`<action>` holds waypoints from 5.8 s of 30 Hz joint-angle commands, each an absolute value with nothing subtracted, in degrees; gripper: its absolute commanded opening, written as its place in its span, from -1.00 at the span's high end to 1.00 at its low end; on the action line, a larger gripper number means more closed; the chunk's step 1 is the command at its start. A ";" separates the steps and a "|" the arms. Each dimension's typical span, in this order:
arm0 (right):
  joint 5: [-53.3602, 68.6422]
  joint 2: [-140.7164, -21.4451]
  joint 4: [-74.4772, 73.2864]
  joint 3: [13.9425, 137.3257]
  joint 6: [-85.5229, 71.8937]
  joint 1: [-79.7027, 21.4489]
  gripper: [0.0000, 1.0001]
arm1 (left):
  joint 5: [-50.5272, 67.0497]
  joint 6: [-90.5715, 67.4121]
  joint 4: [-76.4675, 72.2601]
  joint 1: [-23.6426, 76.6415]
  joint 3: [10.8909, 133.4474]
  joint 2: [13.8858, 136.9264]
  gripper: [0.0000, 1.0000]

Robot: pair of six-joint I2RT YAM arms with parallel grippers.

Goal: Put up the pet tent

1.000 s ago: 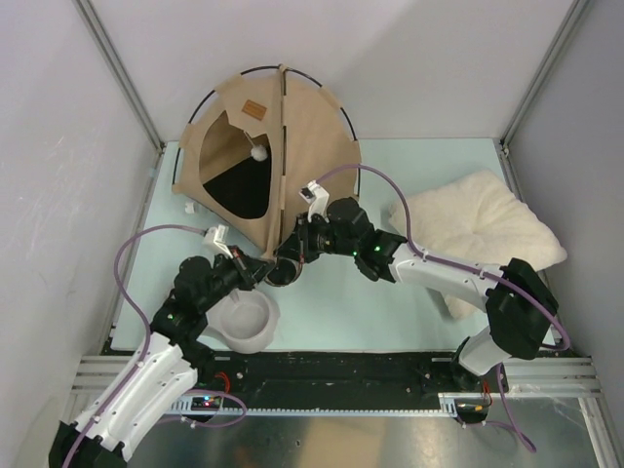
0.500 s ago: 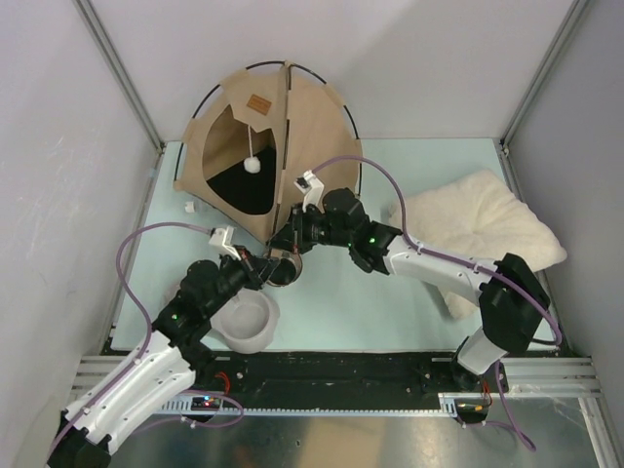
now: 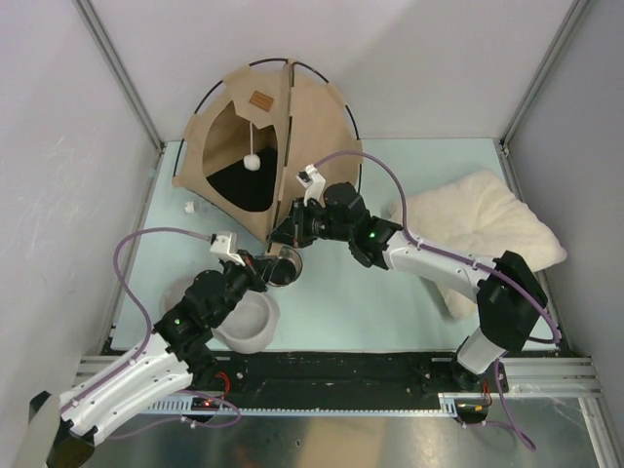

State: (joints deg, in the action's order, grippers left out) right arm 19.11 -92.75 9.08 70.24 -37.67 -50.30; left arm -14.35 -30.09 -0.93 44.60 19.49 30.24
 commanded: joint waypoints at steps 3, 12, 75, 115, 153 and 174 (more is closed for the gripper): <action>7.43 -92.13 21.63 77.07 -38.23 -44.56 1.00 | -11.91 -28.96 10.90 47.45 16.12 29.67 1.00; 6.54 -92.91 21.54 78.38 -39.66 -44.47 1.00 | -12.11 -29.21 10.82 47.79 16.03 31.55 1.00; 9.42 -95.84 19.96 80.80 -46.67 -41.54 1.00 | -13.98 -29.79 10.81 48.16 16.31 35.92 1.00; 6.69 -92.73 12.23 75.25 -26.45 -46.56 1.00 | -17.08 -29.01 11.66 48.10 19.57 37.16 1.00; 2.62 -93.47 10.56 71.22 -18.94 -50.27 1.00 | -15.37 -28.11 16.34 48.06 32.89 42.24 1.00; 1.26 -93.49 8.16 70.84 -19.20 -51.69 1.00 | -16.86 -26.33 19.44 47.99 33.75 33.48 0.06</action>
